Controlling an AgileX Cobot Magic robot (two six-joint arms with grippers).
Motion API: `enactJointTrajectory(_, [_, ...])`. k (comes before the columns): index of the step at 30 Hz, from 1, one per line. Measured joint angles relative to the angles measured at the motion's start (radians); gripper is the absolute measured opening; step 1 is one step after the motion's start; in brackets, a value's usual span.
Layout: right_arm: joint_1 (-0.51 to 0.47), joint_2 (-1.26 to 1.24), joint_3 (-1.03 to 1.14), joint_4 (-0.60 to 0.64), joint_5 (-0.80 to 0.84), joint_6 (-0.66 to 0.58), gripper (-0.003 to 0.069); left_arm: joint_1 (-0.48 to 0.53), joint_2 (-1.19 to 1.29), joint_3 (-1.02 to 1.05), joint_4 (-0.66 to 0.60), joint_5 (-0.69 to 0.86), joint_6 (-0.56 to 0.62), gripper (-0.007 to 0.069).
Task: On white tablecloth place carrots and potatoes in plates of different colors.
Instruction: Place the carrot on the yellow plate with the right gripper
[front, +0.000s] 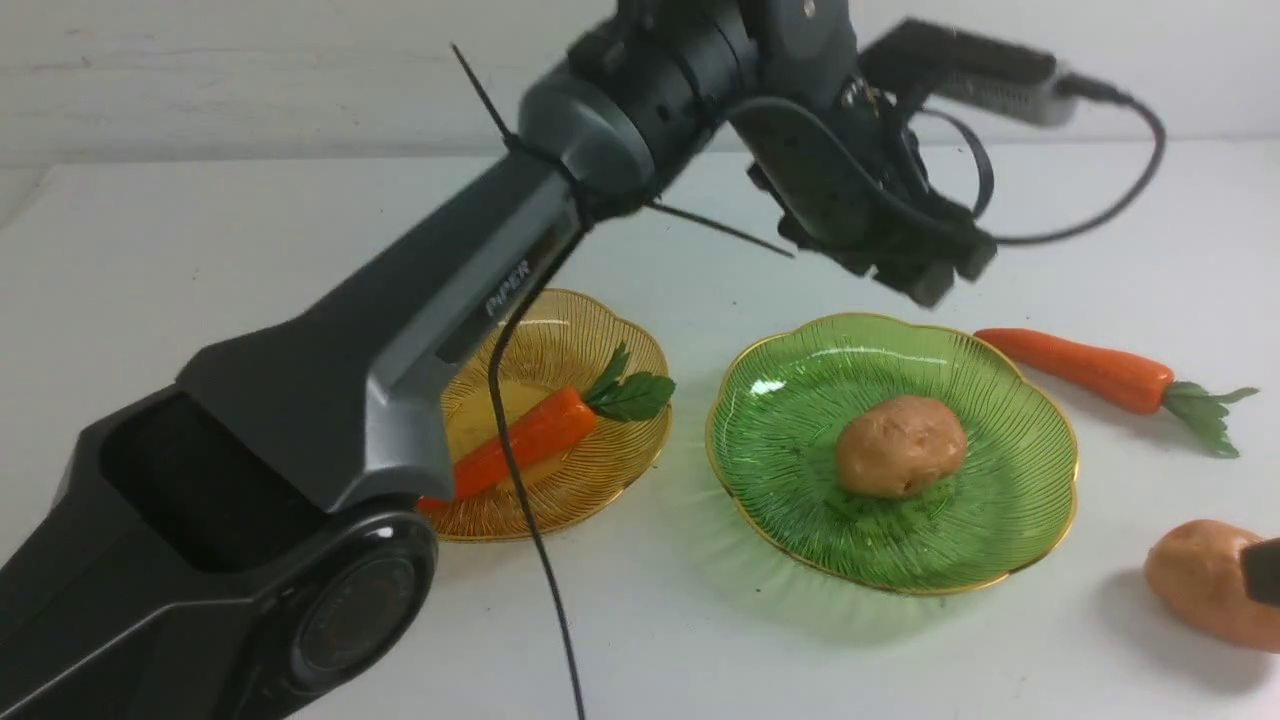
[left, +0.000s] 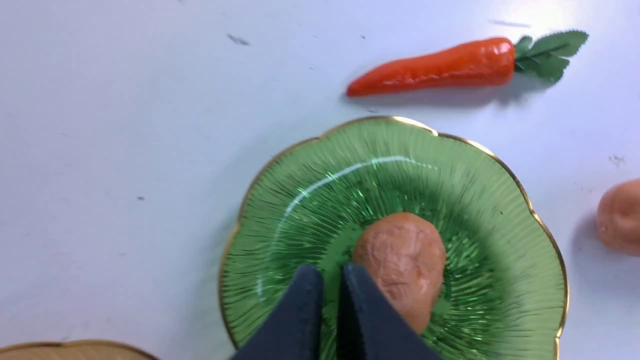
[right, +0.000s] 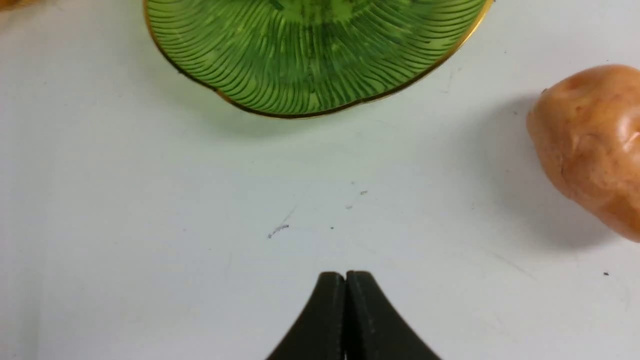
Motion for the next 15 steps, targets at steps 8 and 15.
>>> enactJointTrajectory(8, [0.0,0.21,-0.175,-0.095,-0.056,0.02,-0.0015,0.091,-0.241,0.265,0.013,0.0,0.013,-0.0001])
enactJointTrajectory(15, [0.0,0.404,-0.369,-0.245,-0.188,0.023,0.0019,0.193,-0.517,0.697,0.032,0.001,0.026,-0.0002])
